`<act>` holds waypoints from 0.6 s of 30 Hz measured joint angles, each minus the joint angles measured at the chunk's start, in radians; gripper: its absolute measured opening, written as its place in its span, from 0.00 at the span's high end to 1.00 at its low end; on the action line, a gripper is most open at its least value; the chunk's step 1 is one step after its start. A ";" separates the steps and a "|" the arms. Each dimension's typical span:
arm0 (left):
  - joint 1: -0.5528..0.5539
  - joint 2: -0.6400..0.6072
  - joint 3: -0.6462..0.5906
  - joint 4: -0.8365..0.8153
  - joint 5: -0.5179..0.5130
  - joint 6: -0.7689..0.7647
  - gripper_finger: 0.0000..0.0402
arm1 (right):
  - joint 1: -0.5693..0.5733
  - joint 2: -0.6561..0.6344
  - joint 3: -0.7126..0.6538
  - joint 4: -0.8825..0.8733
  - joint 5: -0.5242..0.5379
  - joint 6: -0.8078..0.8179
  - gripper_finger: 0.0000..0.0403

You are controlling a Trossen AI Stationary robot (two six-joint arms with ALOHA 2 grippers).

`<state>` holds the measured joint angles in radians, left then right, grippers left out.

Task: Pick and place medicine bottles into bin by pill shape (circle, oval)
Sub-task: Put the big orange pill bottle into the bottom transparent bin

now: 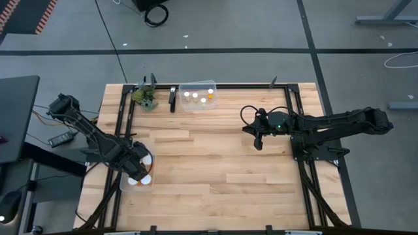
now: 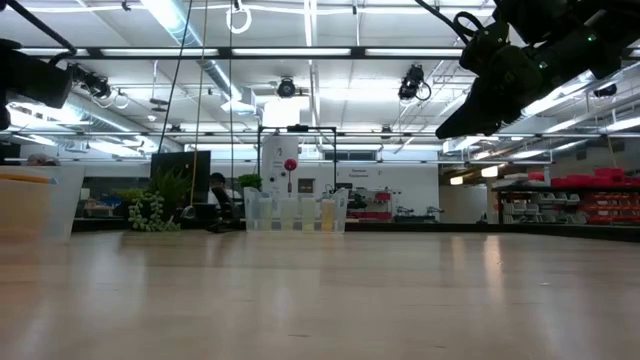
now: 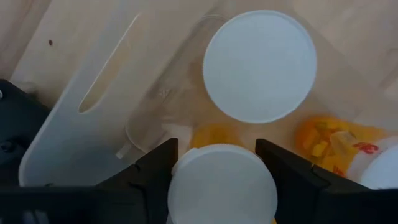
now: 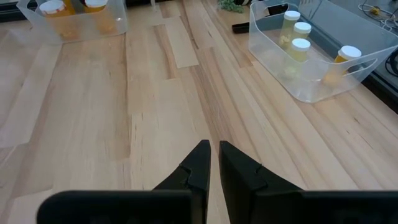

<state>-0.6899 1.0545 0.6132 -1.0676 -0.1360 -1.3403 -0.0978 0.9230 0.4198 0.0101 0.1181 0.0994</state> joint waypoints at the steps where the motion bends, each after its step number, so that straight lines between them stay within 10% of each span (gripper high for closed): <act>1: 0.000 0.006 0.000 0.000 0.001 0.001 0.45 | 0.000 0.000 0.000 0.000 0.000 0.000 0.90; 18: 0.050 0.012 0.068 -0.085 0.002 0.119 0.39 | 0.000 0.000 0.000 0.000 0.000 0.007 0.90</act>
<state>-0.6400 1.0668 0.6811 -1.1530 -0.1345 -1.2214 -0.0978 0.9230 0.4198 0.0101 0.1181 0.1067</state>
